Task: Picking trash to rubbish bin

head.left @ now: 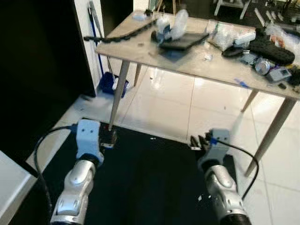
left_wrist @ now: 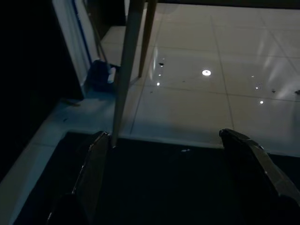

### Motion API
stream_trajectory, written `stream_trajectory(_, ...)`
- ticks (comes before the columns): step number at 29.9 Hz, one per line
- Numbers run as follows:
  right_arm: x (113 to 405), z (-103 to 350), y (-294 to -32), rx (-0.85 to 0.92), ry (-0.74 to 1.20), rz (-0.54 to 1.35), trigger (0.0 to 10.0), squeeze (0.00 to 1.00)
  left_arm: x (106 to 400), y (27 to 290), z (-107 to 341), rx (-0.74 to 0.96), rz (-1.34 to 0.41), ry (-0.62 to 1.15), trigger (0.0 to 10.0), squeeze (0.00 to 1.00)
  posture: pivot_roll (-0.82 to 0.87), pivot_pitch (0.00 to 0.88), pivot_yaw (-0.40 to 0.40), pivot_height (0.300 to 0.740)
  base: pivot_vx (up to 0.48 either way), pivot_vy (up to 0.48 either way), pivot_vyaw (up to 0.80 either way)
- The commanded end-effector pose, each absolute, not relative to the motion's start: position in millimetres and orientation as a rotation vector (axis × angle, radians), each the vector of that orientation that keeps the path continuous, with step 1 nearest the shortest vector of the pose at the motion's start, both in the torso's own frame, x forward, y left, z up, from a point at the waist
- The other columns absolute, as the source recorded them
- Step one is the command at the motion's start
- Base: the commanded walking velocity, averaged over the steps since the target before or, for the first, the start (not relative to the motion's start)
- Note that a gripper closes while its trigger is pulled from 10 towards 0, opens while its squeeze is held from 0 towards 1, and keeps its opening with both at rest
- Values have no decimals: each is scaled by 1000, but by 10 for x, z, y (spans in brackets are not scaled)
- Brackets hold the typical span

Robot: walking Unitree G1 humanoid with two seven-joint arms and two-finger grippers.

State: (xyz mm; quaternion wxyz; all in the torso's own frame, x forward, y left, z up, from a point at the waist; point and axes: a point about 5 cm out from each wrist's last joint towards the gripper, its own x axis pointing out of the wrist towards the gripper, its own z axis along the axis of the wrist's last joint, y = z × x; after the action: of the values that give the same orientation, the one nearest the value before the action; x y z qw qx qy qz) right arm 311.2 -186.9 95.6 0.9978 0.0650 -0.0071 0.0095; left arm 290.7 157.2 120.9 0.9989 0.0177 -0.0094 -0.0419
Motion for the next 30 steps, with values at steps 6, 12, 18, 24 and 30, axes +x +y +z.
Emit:
stream_trajectory(6, 3118, 1009, -1923, 135, -33, -2, 10000, 0, 2896, 1587, 1158, 28, -77, 7, 10000, 0, 18, 151, -39, 740, 346, 0, -227)
stream_trajectory(12, 3173, 1142, -1959, 126, -78, -6, 10000, 0, 2900, 1579, 1159, 25, -77, 8, 10000, 0, 16, 154, -40, 740, 347, 0, 0)
stream_trajectory(18, 3239, 1307, -1946, 119, -131, 7, 10000, 0, 2913, 1566, 1171, 21, -79, 2, 10000, 0, 13, 153, -42, 740, 348, 0, 0)
stream_trajectory(24, 3280, 1409, -1933, 136, -160, 12, 10000, 0, 2911, 1564, 1181, 20, -79, -1, 10000, 0, 13, 155, -42, 740, 347, 0, 0)
stream_trajectory(30, 3329, 1520, -1917, 141, -186, 23, 10000, 0, 2918, 1564, 1198, 21, -77, -6, 10000, 0, 14, 154, -46, 740, 349, 0, 0)
